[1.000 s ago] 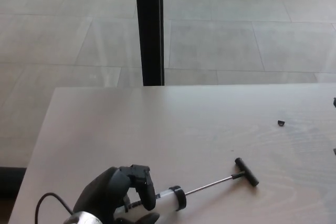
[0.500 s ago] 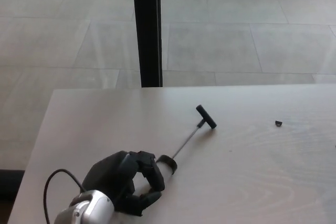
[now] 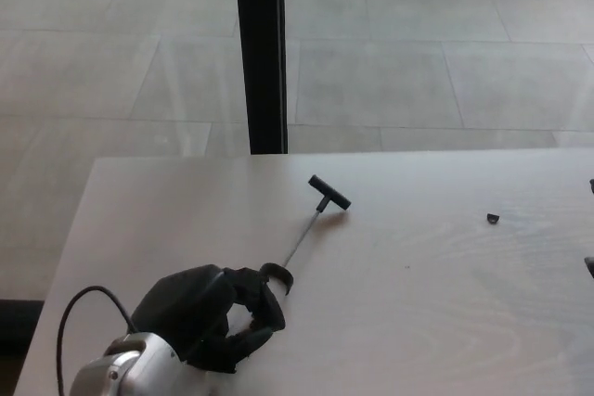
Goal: The robot uses its left hand to lift the air pump kept on the middle of the desk and use the right hand to pull out the handle
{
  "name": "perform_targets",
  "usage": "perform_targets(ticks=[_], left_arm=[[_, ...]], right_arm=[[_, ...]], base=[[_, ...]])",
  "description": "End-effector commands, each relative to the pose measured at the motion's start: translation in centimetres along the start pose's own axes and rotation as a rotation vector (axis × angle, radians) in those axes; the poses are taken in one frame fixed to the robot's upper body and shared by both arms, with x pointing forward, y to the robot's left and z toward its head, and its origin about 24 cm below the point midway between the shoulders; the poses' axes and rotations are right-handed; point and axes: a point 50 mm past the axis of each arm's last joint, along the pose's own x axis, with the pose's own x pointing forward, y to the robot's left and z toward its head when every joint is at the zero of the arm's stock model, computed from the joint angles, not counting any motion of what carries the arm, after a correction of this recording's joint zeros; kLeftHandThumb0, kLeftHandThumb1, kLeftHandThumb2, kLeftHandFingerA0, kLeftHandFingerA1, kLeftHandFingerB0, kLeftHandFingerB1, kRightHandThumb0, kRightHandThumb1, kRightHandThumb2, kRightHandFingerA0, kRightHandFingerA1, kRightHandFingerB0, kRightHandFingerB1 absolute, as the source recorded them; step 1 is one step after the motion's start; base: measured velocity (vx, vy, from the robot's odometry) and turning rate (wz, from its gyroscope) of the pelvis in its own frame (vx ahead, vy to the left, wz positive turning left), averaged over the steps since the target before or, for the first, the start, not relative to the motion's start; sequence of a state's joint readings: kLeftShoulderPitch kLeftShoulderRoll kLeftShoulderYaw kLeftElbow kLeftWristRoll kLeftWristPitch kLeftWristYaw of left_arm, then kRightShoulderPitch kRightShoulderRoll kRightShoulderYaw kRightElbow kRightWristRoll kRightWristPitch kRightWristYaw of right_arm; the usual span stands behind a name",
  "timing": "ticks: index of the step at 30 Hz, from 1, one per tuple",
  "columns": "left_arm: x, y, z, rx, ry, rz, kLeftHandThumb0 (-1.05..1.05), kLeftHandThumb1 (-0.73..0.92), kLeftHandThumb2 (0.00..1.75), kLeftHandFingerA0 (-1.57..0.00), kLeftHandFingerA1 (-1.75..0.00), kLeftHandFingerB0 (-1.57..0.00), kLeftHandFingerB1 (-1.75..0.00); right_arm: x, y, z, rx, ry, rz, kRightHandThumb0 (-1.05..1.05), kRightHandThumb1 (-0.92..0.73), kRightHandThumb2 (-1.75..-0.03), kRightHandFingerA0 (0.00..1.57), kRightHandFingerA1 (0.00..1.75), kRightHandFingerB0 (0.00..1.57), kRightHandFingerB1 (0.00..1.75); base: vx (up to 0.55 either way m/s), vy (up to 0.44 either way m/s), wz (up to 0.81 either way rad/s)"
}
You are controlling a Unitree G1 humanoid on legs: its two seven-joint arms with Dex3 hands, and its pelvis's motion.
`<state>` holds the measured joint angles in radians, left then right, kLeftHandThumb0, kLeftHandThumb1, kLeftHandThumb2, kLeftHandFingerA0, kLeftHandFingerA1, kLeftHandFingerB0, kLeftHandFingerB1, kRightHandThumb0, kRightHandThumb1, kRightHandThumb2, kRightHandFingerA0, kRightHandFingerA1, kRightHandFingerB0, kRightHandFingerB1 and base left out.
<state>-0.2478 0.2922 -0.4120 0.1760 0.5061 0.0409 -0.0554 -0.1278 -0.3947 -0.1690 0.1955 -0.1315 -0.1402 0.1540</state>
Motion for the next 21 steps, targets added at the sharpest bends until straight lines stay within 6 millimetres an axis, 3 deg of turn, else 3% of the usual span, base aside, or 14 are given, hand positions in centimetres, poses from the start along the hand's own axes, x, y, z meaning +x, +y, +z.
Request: perform_targets(ticks=[1,2,3,9,10,11,12,13,14,15,16,17,18,21], left_arm=[[-1.3,-1.2,-1.3,0.0,0.0,-0.096,-0.34,0.65,0.67,-0.81,-1.09,-0.71,-0.7],[-1.3,-1.2,-1.3,-0.001,-0.003,-0.098,-0.34,0.65,0.67,-0.81,-1.09,-0.71,-0.7],[-1.4,-1.2,-1.3,0.007,-0.019,-0.097,-0.34,0.65,0.66,-0.82,-1.06,-0.71,-0.7],[-1.6,-1.0,-1.6,0.008,-0.035,-0.103,-0.39,0.65,0.6,-0.8,-1.13,-0.7,-0.66],[-1.5,-0.9,-1.5,0.001,-0.023,-0.103,-0.43,0.63,0.59,-0.74,-1.27,-0.67,-0.63],[-1.4,-0.9,-1.5,0.03,-0.009,-0.131,-0.57,0.67,0.62,-0.51,-1.3,-0.52,-0.63],[-1.4,-0.7,-1.5,0.06,0.005,-0.161,-0.65,0.69,0.6,-0.27,-1.19,-0.39,-0.57],[-1.4,-0.7,-1.5,0.067,0.008,-0.17,-0.65,0.69,0.6,-0.27,-1.19,-0.39,-0.57],[-1.4,-0.5,-1.4,0.072,0.0,-0.176,-0.72,0.67,0.58,-0.06,-0.87,-0.25,-0.46],[-1.5,-0.2,-1.2,0.08,-0.007,-0.19,-0.8,0.69,0.61,0.0,-0.64,-0.12,-0.4],[-1.5,0.3,-0.9,0.096,-0.021,-0.2,-0.89,0.55,1.0,0.0,-0.31,0.0,-0.22],[-1.5,0.9,-0.5,0.107,-0.045,-0.2,-1.02,0.6,1.04,0.0,-0.19,-0.1,0.0],[-1.6,2.8,0.6,0.123,-0.105,-0.177,-1.05,0.8,0.65,0.0,0.0,0.0,0.0],[-1.7,3.3,1.0,0.118,-0.12,-0.171,-1.05,0.8,0.65,0.0,0.0,0.0,0.0]], right_arm=[[-0.1,0.1,0.0,0.013,0.007,0.003,-0.36,-0.5,-1.08,0.04,0.54,0.0,0.48],[-0.1,0.1,0.0,0.007,0.013,0.003,-0.36,-0.5,-1.08,0.04,0.54,0.0,0.48],[-0.1,0.1,0.0,0.008,0.011,0.002,-0.71,-0.83,-0.65,0.14,0.47,0.19,0.28],[0.0,0.2,0.2,0.014,0.007,0.0,-0.71,-0.83,-0.65,0.13,0.49,0.2,0.3],[0.0,0.2,0.2,0.02,0.004,-0.003,-0.71,-0.82,-0.65,0.14,0.51,0.2,0.29],[0.0,0.1,0.3,0.015,0.005,-0.006,-0.72,-0.82,-0.65,0.14,0.53,0.2,0.28],[0.0,0.0,0.3,0.011,0.002,-0.008,-0.69,-0.82,-0.65,0.13,0.56,0.2,0.28],[0.0,0.0,0.3,0.01,0.001,-0.009,-0.69,-0.82,-0.65,0.13,0.56,0.2,0.28],[0.1,-0.1,0.3,0.009,-0.006,-0.013,-0.7,-0.82,-0.65,0.13,0.55,0.2,0.28],[0.1,-0.2,0.3,0.009,-0.008,-0.016,-0.71,-0.81,-0.64,0.1,0.52,0.19,0.28],[0.1,-0.2,0.3,0.014,-0.008,-0.018,-0.71,-0.81,-0.64,0.06,0.47,0.18,0.28],[0.1,-0.3,0.3,0.028,-0.011,-0.024,-0.36,-0.5,-1.07,0.06,0.56,0.0,0.48],[0.2,-0.5,0.4,0.033,-0.018,-0.031,-0.36,-0.5,-1.07,0.06,0.55,0.0,0.48],[0.2,-0.5,0.4,0.033,-0.019,-0.033,-0.36,-0.5,-1.07,0.06,0.55,0.0,0.48]], base=[[0.0,0.0,0.0],[0.0,0.0,0.0],[0.0,0.0,0.0],[0.0,0.0,0.0],[0.0,0.0,0.0],[0.0,0.0,0.0],[0.0,0.0,0.0],[0.0,0.0,0.0],[0.0,0.0,0.0],[0.0,0.0,0.0],[0.0,0.0,0.0],[0.0,0.0,0.0],[0.0,0.0,0.0],[0.0,0.0,0.0]])
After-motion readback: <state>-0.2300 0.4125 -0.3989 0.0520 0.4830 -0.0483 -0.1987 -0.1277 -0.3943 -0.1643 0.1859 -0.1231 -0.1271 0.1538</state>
